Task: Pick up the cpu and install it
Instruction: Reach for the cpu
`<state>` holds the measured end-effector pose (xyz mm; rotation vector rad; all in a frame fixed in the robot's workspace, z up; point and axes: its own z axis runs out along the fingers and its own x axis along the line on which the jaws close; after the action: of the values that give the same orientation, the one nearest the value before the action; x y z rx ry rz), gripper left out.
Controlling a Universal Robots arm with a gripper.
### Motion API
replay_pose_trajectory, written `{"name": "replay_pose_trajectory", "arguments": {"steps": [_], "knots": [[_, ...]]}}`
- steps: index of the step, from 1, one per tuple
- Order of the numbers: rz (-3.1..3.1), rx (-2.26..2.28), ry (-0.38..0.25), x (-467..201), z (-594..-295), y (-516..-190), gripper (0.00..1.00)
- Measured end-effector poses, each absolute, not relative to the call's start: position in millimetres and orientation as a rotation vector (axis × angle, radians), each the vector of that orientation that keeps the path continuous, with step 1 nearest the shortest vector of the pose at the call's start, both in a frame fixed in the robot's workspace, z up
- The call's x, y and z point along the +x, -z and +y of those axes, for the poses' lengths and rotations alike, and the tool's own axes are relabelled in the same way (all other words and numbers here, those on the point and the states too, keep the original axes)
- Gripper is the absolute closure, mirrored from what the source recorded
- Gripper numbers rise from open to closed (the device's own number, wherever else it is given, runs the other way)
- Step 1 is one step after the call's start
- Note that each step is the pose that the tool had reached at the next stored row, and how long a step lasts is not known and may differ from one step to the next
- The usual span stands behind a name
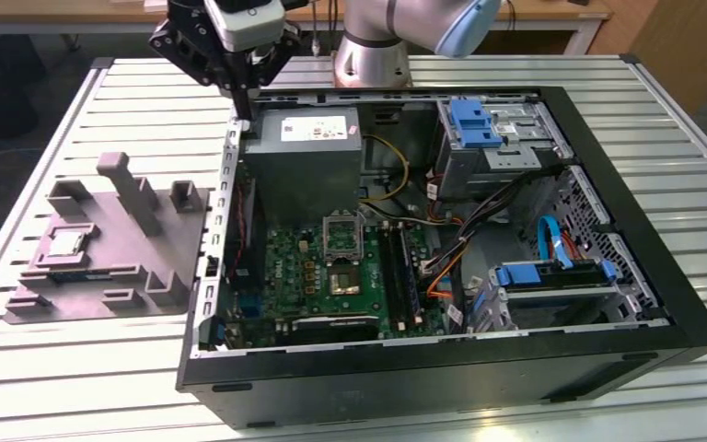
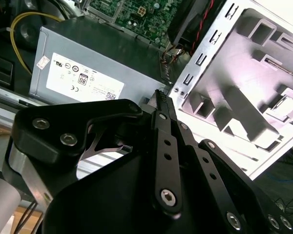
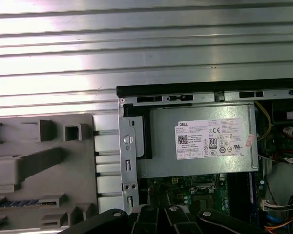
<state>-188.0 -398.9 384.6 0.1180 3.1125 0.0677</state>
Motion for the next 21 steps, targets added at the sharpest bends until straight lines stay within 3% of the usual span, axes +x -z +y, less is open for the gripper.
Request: {"name": "replay_pose_trajectory", "arguments": {"steps": [21], "knots": [[3.113,0.118,-0.068,-192.9,-398.9,-383.2,0.89]]}}
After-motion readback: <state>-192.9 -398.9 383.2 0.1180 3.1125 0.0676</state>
